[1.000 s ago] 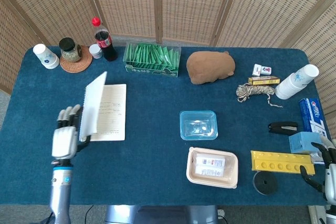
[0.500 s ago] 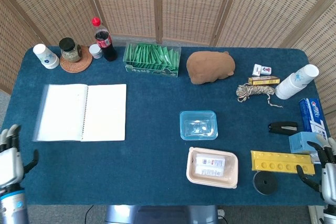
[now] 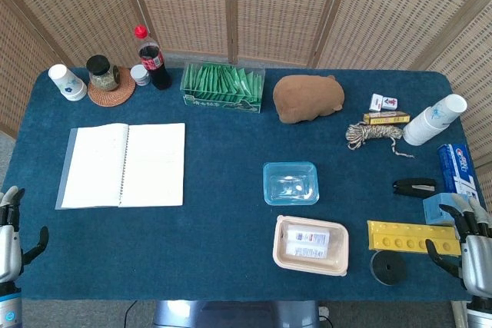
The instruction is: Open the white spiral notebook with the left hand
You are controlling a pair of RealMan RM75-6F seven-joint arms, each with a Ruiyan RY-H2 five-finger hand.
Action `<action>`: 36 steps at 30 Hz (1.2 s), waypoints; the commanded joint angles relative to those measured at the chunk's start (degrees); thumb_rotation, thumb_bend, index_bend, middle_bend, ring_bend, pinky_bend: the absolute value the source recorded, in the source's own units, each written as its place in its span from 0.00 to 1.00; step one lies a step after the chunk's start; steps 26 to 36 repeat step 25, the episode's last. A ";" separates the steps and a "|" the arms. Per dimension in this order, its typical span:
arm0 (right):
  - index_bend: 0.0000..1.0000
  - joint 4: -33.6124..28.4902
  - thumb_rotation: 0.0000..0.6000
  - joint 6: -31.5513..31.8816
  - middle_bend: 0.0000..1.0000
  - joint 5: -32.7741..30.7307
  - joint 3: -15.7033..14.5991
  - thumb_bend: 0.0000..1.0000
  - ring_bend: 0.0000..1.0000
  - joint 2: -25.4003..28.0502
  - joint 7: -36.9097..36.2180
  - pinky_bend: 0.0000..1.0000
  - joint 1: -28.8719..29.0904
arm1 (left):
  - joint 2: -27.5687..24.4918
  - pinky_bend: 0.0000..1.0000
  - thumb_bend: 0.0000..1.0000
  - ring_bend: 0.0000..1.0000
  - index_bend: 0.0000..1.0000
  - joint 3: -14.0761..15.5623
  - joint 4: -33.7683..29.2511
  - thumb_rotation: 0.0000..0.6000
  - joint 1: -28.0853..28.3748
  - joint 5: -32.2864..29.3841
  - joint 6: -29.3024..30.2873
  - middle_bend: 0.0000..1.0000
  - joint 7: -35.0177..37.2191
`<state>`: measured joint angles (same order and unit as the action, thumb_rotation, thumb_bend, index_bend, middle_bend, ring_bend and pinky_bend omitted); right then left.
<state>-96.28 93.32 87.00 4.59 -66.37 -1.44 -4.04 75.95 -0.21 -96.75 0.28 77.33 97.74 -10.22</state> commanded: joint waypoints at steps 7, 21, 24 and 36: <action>0.22 -1.78 1.00 -2.54 0.15 -0.83 0.14 0.31 0.04 0.04 2.69 0.12 1.44 | -5.05 0.00 0.36 0.00 0.17 3.98 -2.50 1.00 -0.29 3.29 -4.31 0.09 -0.61; 0.22 -3.67 1.00 -4.23 0.15 -1.27 0.29 0.31 0.04 -0.69 5.79 0.12 2.90 | -6.56 0.00 0.36 0.00 0.20 4.66 -2.26 1.00 -1.32 6.64 -5.22 0.09 1.12; 0.22 -3.95 1.00 -4.42 0.15 -1.40 0.29 0.31 0.04 -0.62 6.17 0.12 3.05 | -6.54 0.00 0.36 0.00 0.21 4.46 -2.31 1.00 -1.43 6.57 -5.65 0.09 1.31; 0.22 -4.04 1.00 -4.47 0.15 -1.46 0.29 0.31 0.04 -0.58 6.28 0.12 3.10 | -6.51 0.00 0.36 0.00 0.21 4.43 -2.31 1.00 -1.44 6.53 -5.89 0.09 1.28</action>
